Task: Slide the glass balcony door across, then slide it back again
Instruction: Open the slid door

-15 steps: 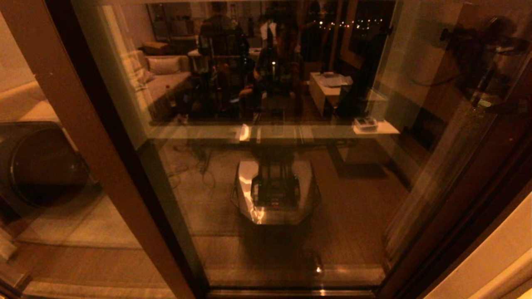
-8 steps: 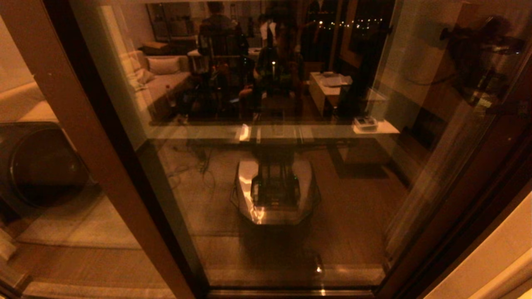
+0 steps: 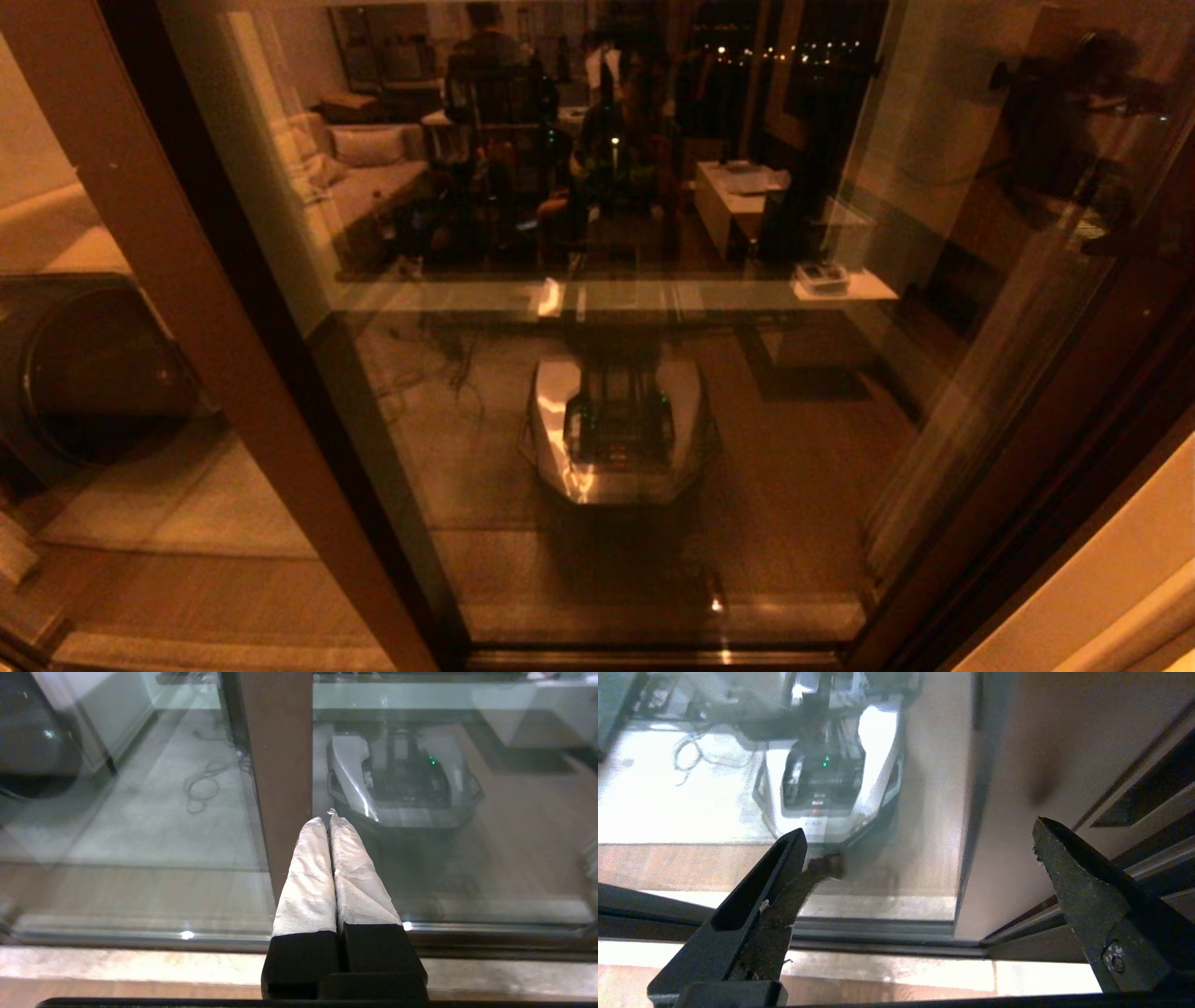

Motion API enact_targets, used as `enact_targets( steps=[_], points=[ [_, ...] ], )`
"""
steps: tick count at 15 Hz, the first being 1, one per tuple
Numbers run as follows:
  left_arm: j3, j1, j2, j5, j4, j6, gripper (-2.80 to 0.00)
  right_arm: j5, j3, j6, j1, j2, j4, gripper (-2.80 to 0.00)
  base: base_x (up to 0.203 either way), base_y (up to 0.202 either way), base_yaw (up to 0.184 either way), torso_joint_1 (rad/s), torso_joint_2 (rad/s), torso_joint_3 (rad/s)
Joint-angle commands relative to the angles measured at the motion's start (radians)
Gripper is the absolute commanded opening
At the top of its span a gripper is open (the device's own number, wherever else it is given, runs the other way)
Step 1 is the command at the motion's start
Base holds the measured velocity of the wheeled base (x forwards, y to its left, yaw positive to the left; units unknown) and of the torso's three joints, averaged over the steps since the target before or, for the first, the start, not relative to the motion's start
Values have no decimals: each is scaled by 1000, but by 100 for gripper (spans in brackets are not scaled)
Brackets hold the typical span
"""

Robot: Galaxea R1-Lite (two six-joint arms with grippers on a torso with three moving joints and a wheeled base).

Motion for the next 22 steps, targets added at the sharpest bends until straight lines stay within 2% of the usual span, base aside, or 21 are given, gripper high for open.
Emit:
enact_targets(
  steps=[1,4,5,9,12,14,19,22],
  points=[
    [0,0,0,0,1,0,-280,0,-1,-3,-6,-12,0,0,0,0,0,0,0,0],
    [0,0,0,0,1,0,-280,-3,7,-9,-44,-69,0,0,0,0,0,0,0,0],
    [0,0,0,0,1,0,-280,-3,19,-24,-63,-98,0,-280,0,0,0,0,0,0],
    [0,0,0,0,1,0,-280,-7,23,-42,-148,-184,1,-280,0,0,0,0,0,0],
    [0,0,0,0,1,0,-280,-38,-27,-43,-210,-174,1,-280,0,0,0,0,0,0],
    [0,0,0,0,1,0,-280,-118,-61,-41,-214,-140,1,-280,0,0,0,0,0,0],
    [0,0,0,0,1,0,-280,-165,-132,-10,-198,-59,0,-280,0,0,0,0,0,0],
    [0,0,0,0,1,0,-280,-238,-182,44,-163,-2,-4,-280,0,0,0,0,0,0]
  ],
)
